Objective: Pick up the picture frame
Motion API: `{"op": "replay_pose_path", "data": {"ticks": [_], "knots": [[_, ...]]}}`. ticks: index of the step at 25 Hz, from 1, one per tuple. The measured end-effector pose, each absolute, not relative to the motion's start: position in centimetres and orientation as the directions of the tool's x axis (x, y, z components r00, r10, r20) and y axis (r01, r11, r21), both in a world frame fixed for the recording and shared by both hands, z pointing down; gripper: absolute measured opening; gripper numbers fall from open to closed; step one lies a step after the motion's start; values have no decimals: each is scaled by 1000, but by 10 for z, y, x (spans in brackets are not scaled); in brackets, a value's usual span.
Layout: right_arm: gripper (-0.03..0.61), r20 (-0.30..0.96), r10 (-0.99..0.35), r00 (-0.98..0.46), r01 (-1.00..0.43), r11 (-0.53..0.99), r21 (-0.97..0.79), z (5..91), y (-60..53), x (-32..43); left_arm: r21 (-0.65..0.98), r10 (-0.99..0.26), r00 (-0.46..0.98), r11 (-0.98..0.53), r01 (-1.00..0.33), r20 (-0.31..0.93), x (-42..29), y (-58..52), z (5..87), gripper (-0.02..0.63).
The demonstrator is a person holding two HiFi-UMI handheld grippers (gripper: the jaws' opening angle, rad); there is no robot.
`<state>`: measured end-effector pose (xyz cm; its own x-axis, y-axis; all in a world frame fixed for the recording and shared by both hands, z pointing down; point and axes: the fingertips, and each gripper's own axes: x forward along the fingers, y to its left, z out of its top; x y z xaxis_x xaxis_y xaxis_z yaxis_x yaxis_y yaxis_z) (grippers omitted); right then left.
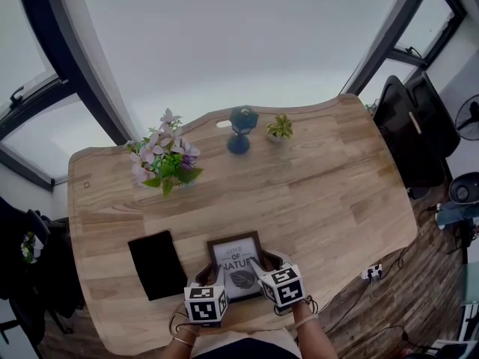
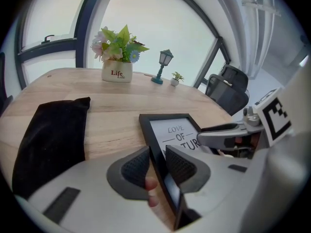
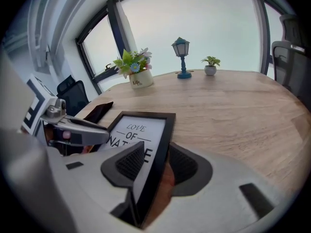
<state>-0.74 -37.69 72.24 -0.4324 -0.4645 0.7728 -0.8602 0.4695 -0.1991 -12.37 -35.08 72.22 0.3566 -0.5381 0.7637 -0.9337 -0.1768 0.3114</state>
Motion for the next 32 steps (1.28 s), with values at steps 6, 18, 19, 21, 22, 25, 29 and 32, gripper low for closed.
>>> {"op": "replay_pose_path", "data": {"ticks": [6,18,19,21,22,25,29,32], "knots": [[103,770,-477,-424,-880,419,-226,723,-378,1,317,-541,356,-168,-933,762,-122,-350,722,94],[87,763,-511,-396,-890,420,-180,712,-380,2,337,-557,368,-163,-927,744,-125,-351,710,80],[86,760,-517,-395,-890,421,-176,710,-379,1,335,-561,368,-164,-928,742,-125,-351,708,78],[83,752,-528,-394,-889,425,-168,706,-379,1,333,-571,365,-165,-928,735,-126,-350,704,77],[83,747,-535,-395,-889,428,-163,703,-379,1,331,-577,363,-165,-929,732,-126,-350,702,77],[78,733,-553,-397,-887,436,-151,695,-378,0,323,-593,356,-167,-932,722,-128,-348,694,75],[75,711,-579,-399,-886,444,-136,684,-376,0,309,-614,348,-174,-935,708,-128,-346,683,74],[74,692,-599,-403,-886,445,-130,675,-375,1,296,-632,340,-179,-938,696,-127,-345,674,72]]}}
